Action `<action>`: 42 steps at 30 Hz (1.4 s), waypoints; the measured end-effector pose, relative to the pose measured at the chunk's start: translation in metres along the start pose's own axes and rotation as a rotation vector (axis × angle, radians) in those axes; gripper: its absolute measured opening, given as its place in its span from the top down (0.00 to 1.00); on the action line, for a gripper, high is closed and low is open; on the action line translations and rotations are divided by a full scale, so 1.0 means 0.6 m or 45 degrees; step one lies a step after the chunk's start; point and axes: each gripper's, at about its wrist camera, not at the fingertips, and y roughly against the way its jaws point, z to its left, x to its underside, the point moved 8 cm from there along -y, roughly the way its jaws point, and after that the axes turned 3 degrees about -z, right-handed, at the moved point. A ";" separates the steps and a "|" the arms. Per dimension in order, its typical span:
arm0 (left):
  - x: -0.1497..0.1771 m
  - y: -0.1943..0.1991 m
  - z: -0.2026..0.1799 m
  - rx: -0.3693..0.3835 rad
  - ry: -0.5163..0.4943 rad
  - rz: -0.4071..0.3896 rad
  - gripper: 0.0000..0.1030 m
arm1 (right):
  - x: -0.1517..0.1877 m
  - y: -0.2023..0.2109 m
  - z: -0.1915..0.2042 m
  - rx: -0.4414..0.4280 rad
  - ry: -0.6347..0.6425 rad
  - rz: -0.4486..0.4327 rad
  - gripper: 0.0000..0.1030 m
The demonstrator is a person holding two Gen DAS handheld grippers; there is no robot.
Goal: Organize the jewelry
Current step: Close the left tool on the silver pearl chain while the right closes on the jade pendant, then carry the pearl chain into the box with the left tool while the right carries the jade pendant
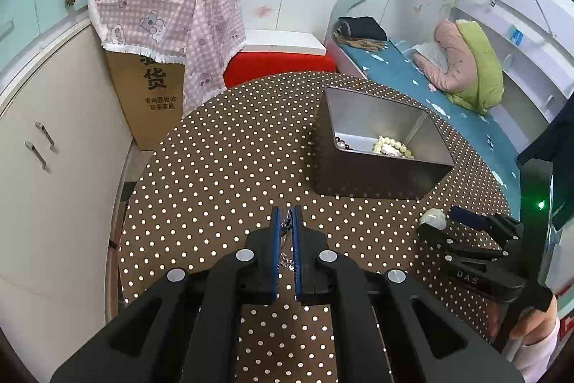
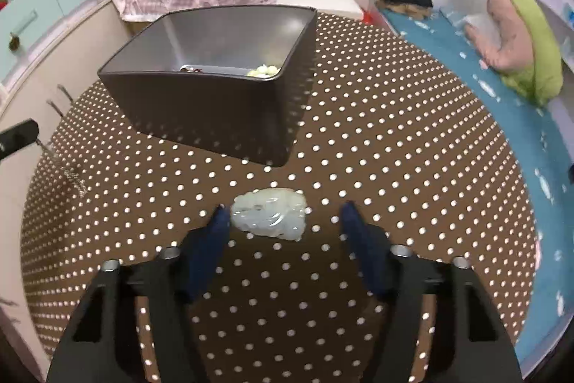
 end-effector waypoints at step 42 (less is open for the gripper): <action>-0.155 0.035 -0.111 0.136 -0.134 -0.192 0.96 | -0.160 0.120 -0.013 -0.095 -0.031 -0.251 0.59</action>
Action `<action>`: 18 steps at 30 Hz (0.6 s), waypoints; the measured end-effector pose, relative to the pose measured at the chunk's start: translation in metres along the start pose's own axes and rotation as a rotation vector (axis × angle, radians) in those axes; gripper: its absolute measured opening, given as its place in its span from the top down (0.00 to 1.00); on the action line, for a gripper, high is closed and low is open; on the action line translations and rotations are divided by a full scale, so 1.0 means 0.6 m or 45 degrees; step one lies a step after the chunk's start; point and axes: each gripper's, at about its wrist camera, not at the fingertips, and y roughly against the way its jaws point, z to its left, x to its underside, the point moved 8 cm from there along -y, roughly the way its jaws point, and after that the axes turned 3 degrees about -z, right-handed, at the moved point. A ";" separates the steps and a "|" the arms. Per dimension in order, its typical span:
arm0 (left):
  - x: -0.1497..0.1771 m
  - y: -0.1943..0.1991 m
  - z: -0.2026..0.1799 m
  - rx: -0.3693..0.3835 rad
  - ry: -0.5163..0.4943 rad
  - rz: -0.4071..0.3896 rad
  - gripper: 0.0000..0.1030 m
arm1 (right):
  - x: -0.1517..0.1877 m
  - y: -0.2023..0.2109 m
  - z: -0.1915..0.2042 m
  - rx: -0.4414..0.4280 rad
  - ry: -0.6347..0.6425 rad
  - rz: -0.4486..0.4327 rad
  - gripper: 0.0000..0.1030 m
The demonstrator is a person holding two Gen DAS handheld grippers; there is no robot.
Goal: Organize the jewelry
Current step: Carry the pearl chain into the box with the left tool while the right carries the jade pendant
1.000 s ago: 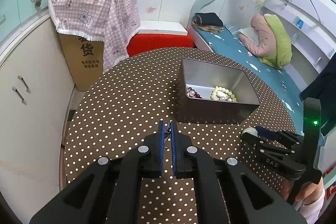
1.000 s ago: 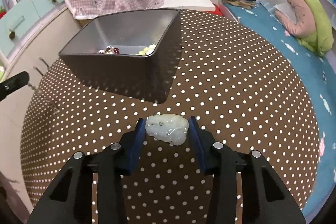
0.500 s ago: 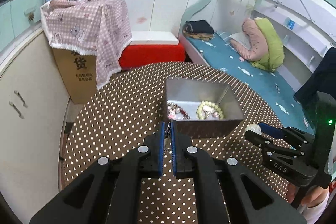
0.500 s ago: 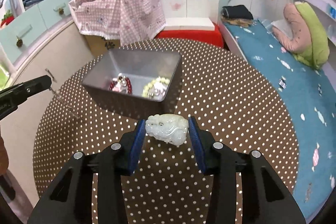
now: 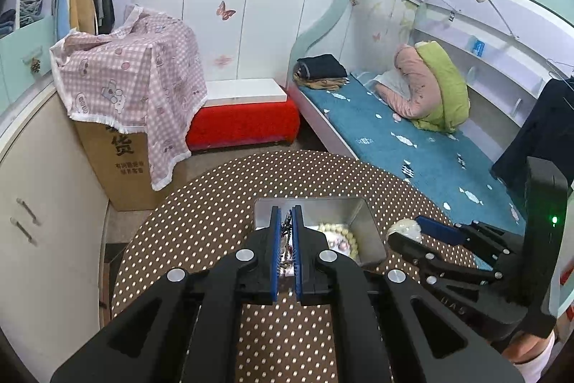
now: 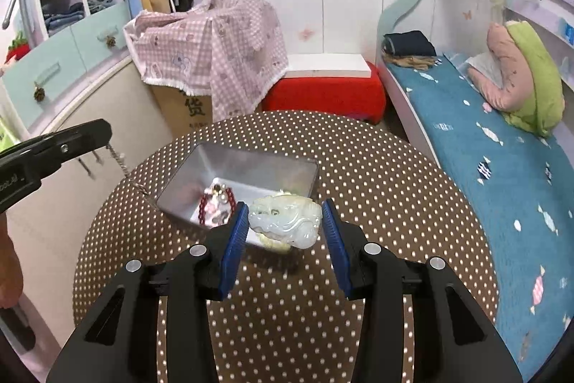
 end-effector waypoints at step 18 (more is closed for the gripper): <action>0.031 -0.169 0.017 -0.014 0.029 0.254 0.96 | -0.035 -0.140 0.015 -0.011 0.162 0.158 0.59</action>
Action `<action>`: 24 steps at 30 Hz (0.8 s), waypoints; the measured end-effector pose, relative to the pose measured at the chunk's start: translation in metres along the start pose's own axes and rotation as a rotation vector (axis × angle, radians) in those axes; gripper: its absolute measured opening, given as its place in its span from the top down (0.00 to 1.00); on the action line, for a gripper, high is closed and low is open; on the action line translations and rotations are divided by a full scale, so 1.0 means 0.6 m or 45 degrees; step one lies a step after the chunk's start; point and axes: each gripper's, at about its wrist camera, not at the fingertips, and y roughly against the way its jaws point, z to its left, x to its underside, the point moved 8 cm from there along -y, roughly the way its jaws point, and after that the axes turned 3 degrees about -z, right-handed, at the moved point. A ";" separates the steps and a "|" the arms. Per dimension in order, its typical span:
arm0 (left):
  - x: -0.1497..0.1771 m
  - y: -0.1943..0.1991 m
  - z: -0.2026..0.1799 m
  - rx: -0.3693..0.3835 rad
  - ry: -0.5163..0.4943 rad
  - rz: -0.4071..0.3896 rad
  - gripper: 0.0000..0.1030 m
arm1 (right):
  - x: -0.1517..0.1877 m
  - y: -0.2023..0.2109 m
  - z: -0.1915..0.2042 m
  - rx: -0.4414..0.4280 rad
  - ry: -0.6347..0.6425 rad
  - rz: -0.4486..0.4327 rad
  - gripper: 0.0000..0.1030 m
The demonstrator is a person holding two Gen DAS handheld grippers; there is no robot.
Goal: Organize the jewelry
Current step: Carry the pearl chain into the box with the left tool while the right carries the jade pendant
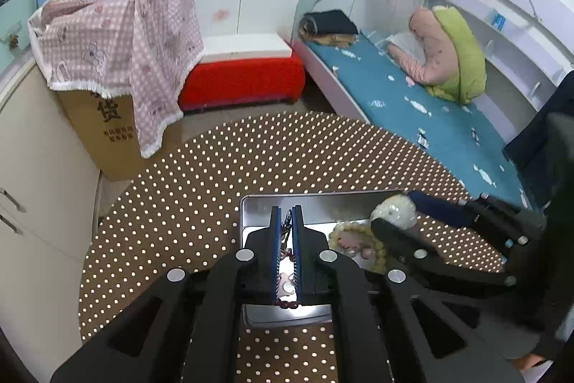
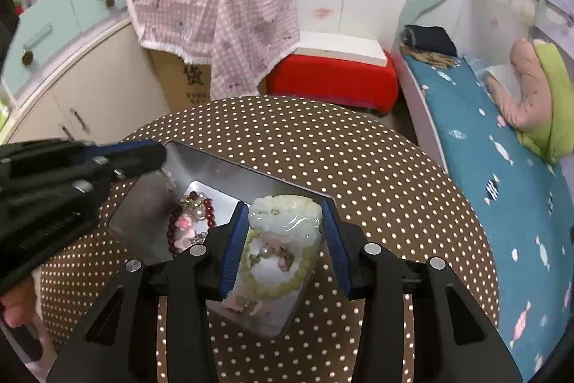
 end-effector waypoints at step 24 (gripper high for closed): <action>0.009 -0.008 -0.009 -0.027 -0.015 0.026 0.64 | -0.010 0.027 -0.028 0.067 -0.024 -0.016 0.33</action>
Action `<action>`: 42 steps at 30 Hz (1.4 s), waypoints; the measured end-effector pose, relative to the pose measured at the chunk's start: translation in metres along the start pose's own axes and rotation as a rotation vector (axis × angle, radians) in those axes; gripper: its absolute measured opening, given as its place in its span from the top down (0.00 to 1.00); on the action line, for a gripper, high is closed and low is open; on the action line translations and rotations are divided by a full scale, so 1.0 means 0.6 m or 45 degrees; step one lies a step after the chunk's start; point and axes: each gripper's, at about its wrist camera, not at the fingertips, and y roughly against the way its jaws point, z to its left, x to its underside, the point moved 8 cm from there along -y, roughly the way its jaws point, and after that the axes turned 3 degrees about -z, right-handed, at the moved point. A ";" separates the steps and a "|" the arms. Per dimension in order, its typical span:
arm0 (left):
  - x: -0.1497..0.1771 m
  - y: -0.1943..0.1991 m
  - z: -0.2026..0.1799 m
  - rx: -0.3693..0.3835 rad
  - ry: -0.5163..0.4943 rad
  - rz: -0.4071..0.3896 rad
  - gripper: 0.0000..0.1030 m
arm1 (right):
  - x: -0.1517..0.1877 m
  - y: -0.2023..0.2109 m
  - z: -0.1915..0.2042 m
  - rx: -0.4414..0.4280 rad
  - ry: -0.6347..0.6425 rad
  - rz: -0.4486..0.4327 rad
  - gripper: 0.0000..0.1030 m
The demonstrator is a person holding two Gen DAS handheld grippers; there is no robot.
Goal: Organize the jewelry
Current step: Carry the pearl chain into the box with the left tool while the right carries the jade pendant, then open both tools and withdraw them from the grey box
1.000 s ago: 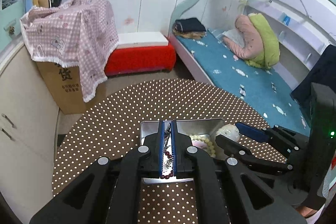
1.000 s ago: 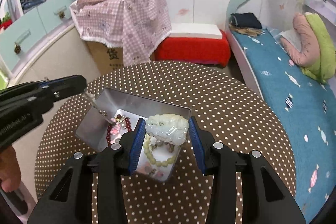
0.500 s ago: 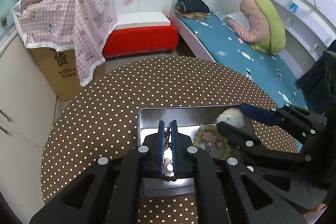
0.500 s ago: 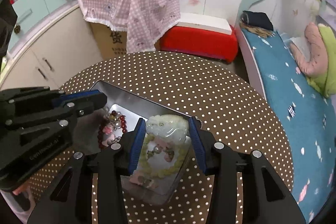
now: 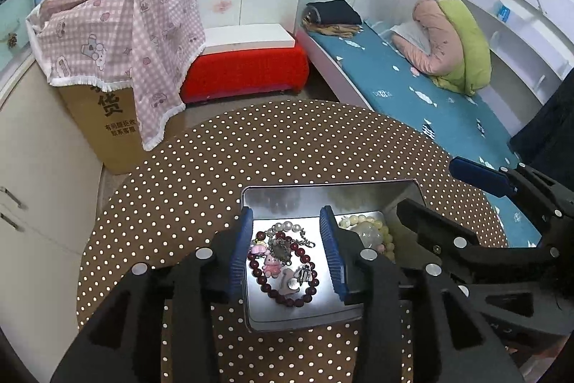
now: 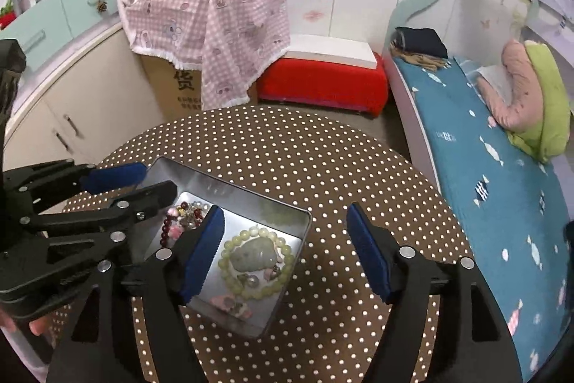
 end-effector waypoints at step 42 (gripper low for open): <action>0.097 0.212 -0.060 -0.136 -0.009 -0.177 0.25 | 0.126 0.243 -0.010 0.090 -0.182 -0.167 0.18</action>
